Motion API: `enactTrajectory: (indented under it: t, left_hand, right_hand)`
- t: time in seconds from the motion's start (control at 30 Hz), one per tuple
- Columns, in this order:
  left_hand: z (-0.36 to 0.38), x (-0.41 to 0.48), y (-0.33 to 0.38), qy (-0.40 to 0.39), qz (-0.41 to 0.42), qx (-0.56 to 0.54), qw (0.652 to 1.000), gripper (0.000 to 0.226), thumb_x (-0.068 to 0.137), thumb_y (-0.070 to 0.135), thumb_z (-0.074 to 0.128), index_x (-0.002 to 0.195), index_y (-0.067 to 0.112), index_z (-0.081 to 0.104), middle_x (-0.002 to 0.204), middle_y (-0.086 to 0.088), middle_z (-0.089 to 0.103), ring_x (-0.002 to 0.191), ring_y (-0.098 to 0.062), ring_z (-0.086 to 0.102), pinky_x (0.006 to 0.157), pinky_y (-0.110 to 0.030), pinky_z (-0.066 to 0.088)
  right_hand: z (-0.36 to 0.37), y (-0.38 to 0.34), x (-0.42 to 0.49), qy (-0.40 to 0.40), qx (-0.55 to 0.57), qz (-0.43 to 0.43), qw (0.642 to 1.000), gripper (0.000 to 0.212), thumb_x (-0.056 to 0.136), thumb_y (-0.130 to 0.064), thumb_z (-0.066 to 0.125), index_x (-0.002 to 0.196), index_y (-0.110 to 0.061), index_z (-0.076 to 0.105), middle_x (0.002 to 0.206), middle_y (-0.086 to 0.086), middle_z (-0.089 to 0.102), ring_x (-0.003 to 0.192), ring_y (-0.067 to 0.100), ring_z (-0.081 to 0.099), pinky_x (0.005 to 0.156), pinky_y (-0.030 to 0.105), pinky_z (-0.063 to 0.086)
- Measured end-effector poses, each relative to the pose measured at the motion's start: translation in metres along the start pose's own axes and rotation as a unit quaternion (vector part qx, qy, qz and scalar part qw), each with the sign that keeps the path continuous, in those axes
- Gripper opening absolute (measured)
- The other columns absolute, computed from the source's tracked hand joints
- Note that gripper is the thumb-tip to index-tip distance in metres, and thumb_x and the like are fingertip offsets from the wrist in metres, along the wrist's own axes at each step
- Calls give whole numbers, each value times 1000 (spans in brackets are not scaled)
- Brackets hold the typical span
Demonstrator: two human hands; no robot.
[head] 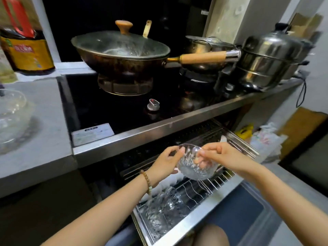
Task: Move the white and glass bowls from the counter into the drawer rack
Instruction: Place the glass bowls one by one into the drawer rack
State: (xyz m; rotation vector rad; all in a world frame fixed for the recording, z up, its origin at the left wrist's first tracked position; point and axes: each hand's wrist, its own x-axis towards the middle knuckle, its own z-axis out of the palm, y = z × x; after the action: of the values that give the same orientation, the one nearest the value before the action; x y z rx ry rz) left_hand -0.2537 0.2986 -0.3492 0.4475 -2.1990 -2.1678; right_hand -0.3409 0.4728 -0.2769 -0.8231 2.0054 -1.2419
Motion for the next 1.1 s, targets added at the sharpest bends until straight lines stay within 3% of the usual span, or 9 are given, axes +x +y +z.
enactTrajectory:
  t: [0.1,0.13,0.23,0.33,0.57,0.7,0.87,1.0,1.1]
  left_hand:
    - [10,10,-39,23,-12,24,999,55,92,49,45,139,23,34,132,-2,55,100,-12,57,70,-15,49]
    - [11,11,-52,26,-11,51,998,59,91,49,45,141,23,30,140,-4,48,107,-13,53,78,-15,47]
    - [7,12,-94,17,-4,206,978,75,87,56,49,147,22,20,153,0,28,138,-16,30,111,-29,28]
    - [0,10,-131,4,-11,363,932,90,81,70,46,149,25,9,159,1,10,145,-19,9,119,-40,9]
    - [-14,3,-182,-21,-31,535,844,106,69,86,31,149,29,-10,156,3,-21,143,-20,-21,110,-45,-20]
    - [-16,2,-193,-5,-30,550,834,109,64,91,23,148,30,-11,156,4,-21,139,-15,-26,107,-46,-25]
    - [-15,2,-197,5,-29,568,823,109,61,94,13,148,32,-9,155,6,-23,138,-15,-29,109,-52,-23]
    - [-14,0,-199,9,-21,576,817,109,60,95,4,148,32,-10,154,6,-25,138,-16,-31,109,-53,-25]
    - [-14,0,-201,9,-17,583,812,106,62,94,0,148,33,-9,154,5,-26,138,-16,-32,109,-54,-24]
  right_hand:
    - [-1,33,16,33,21,69,997,27,87,-34,61,88,-10,74,82,1,77,62,5,64,57,12,50]
    - [-1,44,22,43,39,97,994,25,87,-33,62,87,-11,75,83,2,77,63,5,64,57,13,51]
    - [-1,72,37,65,66,169,981,20,88,-27,62,82,-13,74,65,-3,73,50,5,59,54,14,51]
    - [1,94,51,66,83,227,968,19,88,-24,62,92,-8,71,61,-6,72,47,2,61,47,14,48]
    - [14,134,83,45,61,340,937,24,89,-24,60,101,-4,67,69,-2,68,57,8,57,53,17,48]
    - [22,148,99,19,41,379,924,27,89,-25,60,102,-3,67,77,2,61,62,9,51,51,17,46]
    - [32,163,113,-34,24,400,916,29,93,-25,54,108,-2,65,91,3,59,71,10,49,64,20,45]
    - [41,176,119,-56,28,411,910,20,95,-25,51,87,-11,64,79,-1,57,67,8,48,60,19,41]
    - [47,184,122,-75,32,420,904,20,95,-25,52,92,-11,65,78,-3,59,62,6,49,57,17,41]
